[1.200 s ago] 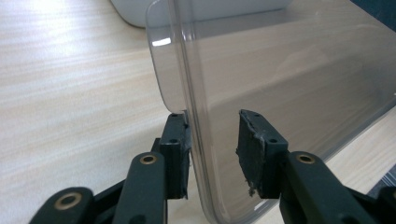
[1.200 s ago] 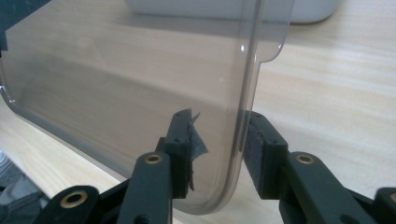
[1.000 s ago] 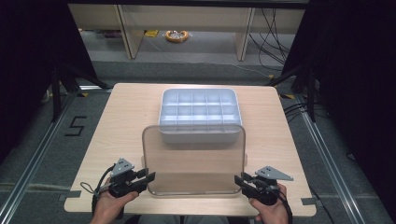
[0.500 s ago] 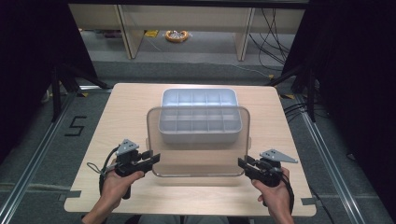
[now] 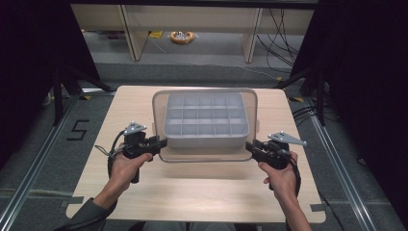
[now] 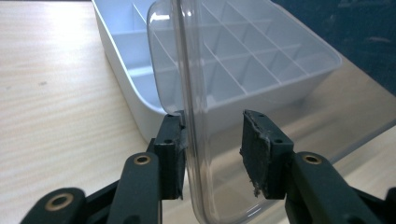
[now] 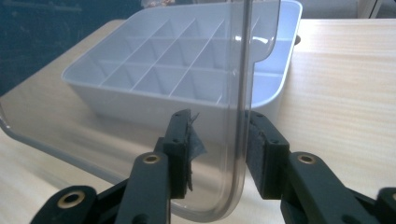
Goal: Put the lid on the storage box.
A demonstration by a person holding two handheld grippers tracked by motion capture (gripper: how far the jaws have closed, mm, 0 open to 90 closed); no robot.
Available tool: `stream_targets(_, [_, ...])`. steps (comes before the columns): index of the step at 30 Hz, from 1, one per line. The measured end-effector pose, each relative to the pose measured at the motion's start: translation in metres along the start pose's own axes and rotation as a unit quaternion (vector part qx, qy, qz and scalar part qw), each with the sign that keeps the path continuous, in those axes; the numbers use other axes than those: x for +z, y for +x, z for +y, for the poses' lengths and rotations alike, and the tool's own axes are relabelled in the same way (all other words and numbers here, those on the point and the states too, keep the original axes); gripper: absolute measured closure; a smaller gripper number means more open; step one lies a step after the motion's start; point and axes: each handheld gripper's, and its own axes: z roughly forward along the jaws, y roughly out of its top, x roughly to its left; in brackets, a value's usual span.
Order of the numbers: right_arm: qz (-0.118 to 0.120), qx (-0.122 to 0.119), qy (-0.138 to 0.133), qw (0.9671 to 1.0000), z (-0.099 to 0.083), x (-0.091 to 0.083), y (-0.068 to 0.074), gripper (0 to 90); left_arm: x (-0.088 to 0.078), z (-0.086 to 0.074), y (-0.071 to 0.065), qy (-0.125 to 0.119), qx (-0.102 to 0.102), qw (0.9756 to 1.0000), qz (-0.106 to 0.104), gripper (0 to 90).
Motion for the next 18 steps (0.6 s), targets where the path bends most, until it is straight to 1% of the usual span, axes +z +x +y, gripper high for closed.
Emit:
stream_targets(1, [-0.003,0.001,0.001,1.0000,0.002,0.002,-0.001,64.2,0.000,0.000,0.000,0.000,0.000,1.0000,0.000,59.8])
stream_targets(2, [-0.003,0.001,0.001,1.0000,0.002,0.002,-0.001,64.2,0.001,0.005,0.000,0.001,0.001,1.0000,0.002,59.8])
stream_targets(3, [-0.009,0.024,0.003,0.9997,0.009,0.006,-0.001,63.8,0.003,0.009,0.000,-0.004,0.000,1.0000,0.004,59.9])
stream_targets(4, [-0.003,0.009,-0.003,1.0000,0.013,0.009,-0.006,63.6,0.004,0.013,0.001,-0.003,0.001,1.0000,0.007,59.8])
stream_targets(5, [-0.005,0.011,-0.005,0.9999,0.015,0.011,-0.007,63.5,0.007,0.021,0.002,-0.004,0.000,0.9999,0.009,59.7])
stream_targets(6, [-0.006,0.014,-0.005,0.9999,0.020,0.013,-0.008,63.4,0.009,0.023,0.002,-0.005,-0.001,0.9999,0.011,59.6])
stream_targets(7, [-0.010,0.029,-0.001,0.9995,0.023,0.014,-0.006,63.2,0.011,0.027,0.003,-0.007,-0.004,0.9999,0.011,59.6])
stream_targets(8, [-0.007,0.012,-0.006,0.9999,0.026,0.016,-0.010,63.1,0.014,0.031,0.004,-0.005,-0.005,0.9999,0.013,59.4])
stream_targets(9, [-0.011,0.013,-0.009,0.9998,0.031,0.019,-0.012,63.0,0.016,0.033,0.005,-0.005,-0.007,0.9999,0.013,59.3])
stream_targets(10, [-0.011,0.023,-0.007,0.9997,0.034,0.020,-0.011,62.9,0.019,0.035,0.006,-0.005,-0.010,0.9998,0.013,59.2])
stream_targets(12, [-0.015,0.015,-0.008,0.9998,0.039,0.024,-0.015,62.8,0.025,0.039,0.008,-0.002,-0.017,0.9998,0.014,58.8])
stream_targets(13, [-0.015,0.015,-0.008,0.9998,0.039,0.024,-0.015,62.8,0.025,0.039,0.008,-0.002,-0.017,0.9998,0.014,58.6])
stream_targets(14, [-0.020,0.025,-0.005,0.9995,0.044,0.028,-0.017,62.7,0.030,0.044,0.011,0.005,-0.019,0.9996,0.018,58.2])
stream_targets(15, [-0.023,0.036,-0.004,0.9991,0.046,0.030,-0.016,62.8,0.033,0.045,0.012,0.004,-0.021,0.9996,0.016,58.0])
stream_targets(16, [-0.023,0.036,-0.004,0.9991,0.046,0.030,-0.016,62.8,0.033,0.045,0.012,0.004,-0.021,0.9996,0.016,57.9])
stream_targets(17, [-0.023,0.018,-0.009,0.9995,0.050,0.034,-0.021,62.8,0.036,0.048,0.014,0.009,-0.024,0.9996,0.015,57.9])
stream_targets(18, [-0.024,0.024,-0.005,0.9994,0.051,0.034,-0.021,62.8,0.042,0.050,0.015,0.005,-0.040,0.9991,0.014,57.9])
